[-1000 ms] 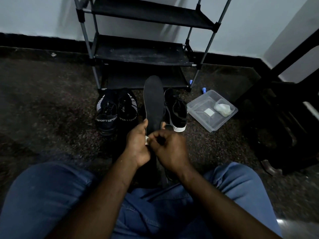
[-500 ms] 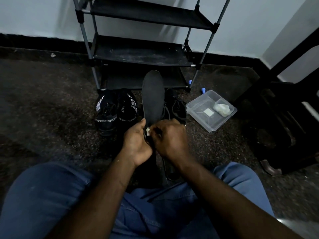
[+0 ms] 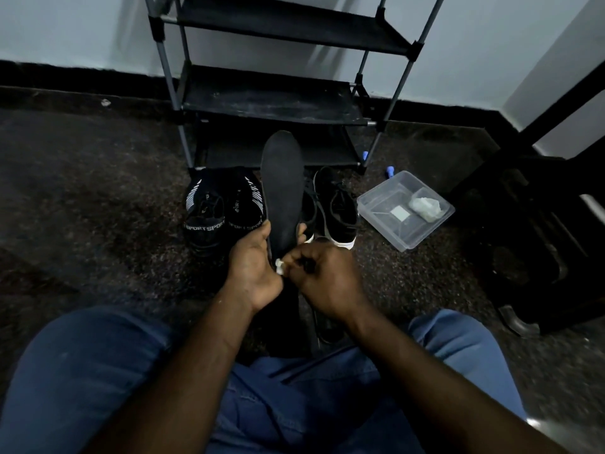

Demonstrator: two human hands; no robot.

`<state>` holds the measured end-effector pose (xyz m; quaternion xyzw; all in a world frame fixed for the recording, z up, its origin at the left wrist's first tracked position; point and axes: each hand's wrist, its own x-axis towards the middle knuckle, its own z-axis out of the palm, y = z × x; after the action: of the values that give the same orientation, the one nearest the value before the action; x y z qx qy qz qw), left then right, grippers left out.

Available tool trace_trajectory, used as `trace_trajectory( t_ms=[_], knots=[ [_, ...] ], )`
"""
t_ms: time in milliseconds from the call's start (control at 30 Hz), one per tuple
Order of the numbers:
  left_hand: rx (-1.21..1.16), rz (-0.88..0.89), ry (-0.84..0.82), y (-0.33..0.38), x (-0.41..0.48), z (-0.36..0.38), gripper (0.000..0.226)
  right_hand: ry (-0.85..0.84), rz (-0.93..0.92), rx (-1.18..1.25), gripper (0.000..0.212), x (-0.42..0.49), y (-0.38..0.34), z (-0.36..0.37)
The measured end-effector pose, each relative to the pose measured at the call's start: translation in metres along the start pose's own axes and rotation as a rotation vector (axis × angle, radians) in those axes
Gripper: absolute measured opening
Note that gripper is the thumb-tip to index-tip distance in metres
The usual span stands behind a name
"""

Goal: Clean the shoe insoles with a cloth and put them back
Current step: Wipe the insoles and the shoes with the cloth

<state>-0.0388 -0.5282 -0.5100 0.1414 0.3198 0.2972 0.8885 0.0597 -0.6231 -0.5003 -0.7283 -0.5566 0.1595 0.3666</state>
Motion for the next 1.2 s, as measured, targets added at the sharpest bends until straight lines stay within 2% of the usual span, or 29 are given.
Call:
trace_trajectory(
  t_ms=[33,100,167,233,433,500,567,667,733,833,967,1100,1200],
  knots=[
    [-0.003,-0.007,-0.002,-0.001,0.001,0.001,0.045,-0.036,0.021,0.066,0.003,0.001,0.001,-0.004],
    [-0.018,-0.012,-0.009,-0.003,0.000,0.003,0.045,0.031,0.060,0.090,0.005,0.007,0.005,-0.012],
    [-0.053,-0.031,-0.026,-0.007,0.001,0.004,0.045,0.143,0.077,-0.079,0.005,0.006,0.012,-0.015],
    [-0.048,-0.032,-0.018,-0.007,-0.001,0.004,0.046,0.135,0.065,-0.186,0.007,-0.005,0.010,-0.008],
    [-0.011,-0.023,-0.020,0.000,-0.004,0.004,0.047,0.075,0.038,0.018,0.010,-0.010,-0.010,0.001],
    [0.012,-0.034,-0.054,-0.004,-0.007,0.006,0.046,0.163,0.036,0.039,0.010,0.005,-0.011,-0.009],
    [0.031,-0.050,-0.090,-0.008,-0.010,0.008,0.043,0.253,0.070,-0.111,0.016,0.022,-0.004,-0.017],
    [0.018,-0.029,-0.104,-0.008,-0.012,0.008,0.043,0.168,0.012,-0.307,0.024,0.030,-0.002,-0.016],
    [-0.003,-0.031,-0.120,-0.006,-0.009,0.007,0.048,0.121,-0.058,-0.291,0.025,0.019,-0.007,-0.005],
    [-0.034,-0.081,-0.084,-0.007,-0.009,0.006,0.052,0.051,-0.069,-0.215,0.023,0.001,-0.005,0.003],
    [-0.025,-0.079,-0.060,-0.008,-0.008,0.008,0.050,-0.069,-0.185,-0.249,0.010,-0.002,0.002,-0.020],
    [-0.007,-0.039,-0.062,-0.009,-0.006,0.011,0.044,0.060,-0.021,-0.251,0.009,0.002,0.018,-0.034],
    [0.012,-0.043,-0.042,-0.011,-0.008,0.007,0.050,0.052,0.034,-0.248,0.017,-0.016,0.021,-0.014]
  ],
)
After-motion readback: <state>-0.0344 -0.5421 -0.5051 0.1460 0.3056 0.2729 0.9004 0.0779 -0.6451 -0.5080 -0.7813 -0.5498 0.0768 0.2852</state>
